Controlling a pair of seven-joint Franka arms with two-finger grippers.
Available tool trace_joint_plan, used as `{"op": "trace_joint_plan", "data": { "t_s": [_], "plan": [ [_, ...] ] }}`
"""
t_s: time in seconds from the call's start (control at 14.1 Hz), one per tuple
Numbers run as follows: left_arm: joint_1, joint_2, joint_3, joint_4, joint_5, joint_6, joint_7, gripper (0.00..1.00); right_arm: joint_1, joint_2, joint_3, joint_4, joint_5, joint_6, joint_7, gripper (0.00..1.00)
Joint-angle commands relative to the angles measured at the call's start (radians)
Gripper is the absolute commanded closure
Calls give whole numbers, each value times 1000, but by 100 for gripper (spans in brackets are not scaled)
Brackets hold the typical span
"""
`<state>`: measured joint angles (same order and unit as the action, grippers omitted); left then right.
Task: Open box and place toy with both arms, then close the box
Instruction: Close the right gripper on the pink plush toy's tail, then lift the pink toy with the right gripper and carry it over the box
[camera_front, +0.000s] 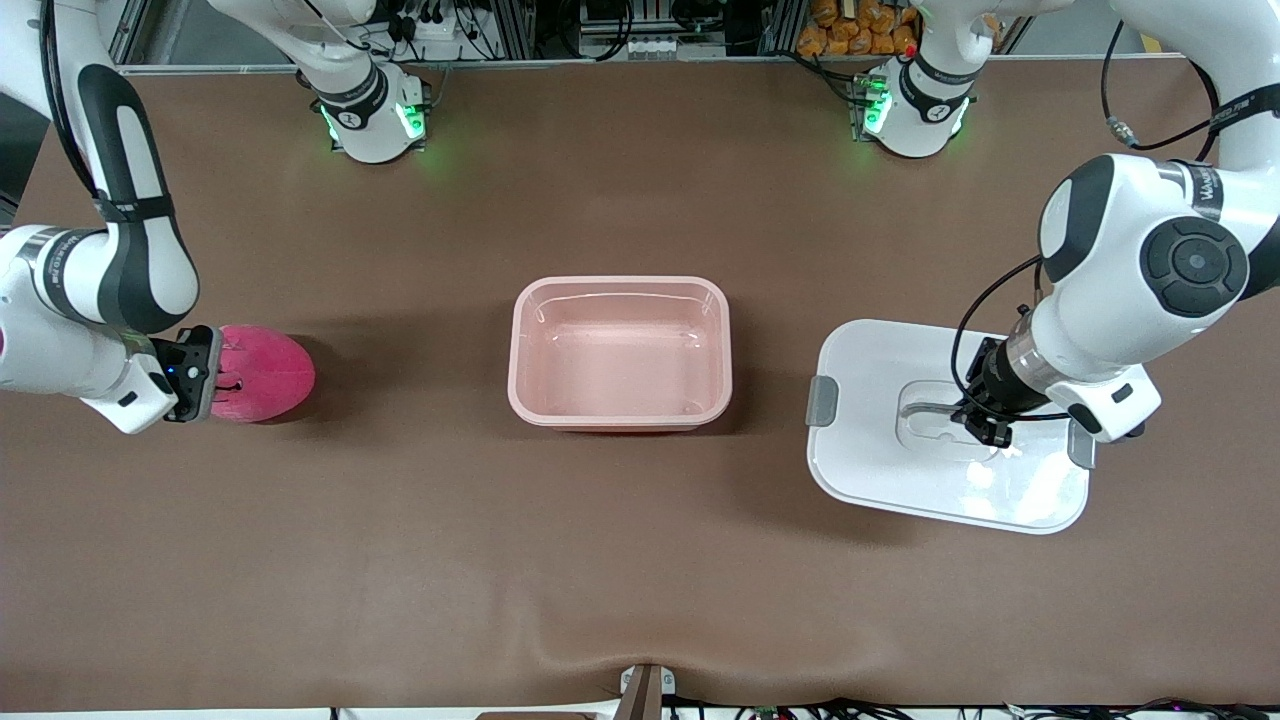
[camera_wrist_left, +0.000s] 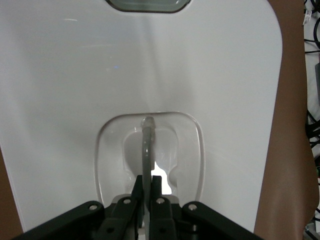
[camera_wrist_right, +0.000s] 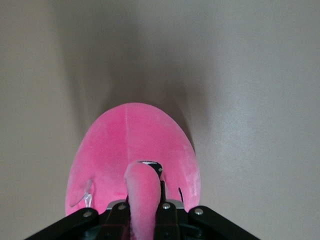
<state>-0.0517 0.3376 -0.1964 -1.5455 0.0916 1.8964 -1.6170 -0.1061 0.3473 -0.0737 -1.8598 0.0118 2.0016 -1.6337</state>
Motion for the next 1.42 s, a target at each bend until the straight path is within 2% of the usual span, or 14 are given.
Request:
{"op": "trace_joint_plan", "data": {
  "t_s": [0.0, 0.28, 0.64, 1.35],
  "plan": [
    [-10, 11, -2, -1, 7, 4, -24, 100, -12, -17, 9, 42, 40, -72, -8, 100],
    [-30, 17, -3, -1, 7, 4, -55, 100, 5, -21, 14, 94, 43, -168, 121, 100],
    [-45, 14, -5, -10, 8, 4, -87, 100, 94, -31, 12, 188, 43, -334, 366, 100],
    [-76, 17, -5, -4, 5, 33, -116, 100, 267, -67, 20, 274, 43, -484, 843, 100]
  ]
}}
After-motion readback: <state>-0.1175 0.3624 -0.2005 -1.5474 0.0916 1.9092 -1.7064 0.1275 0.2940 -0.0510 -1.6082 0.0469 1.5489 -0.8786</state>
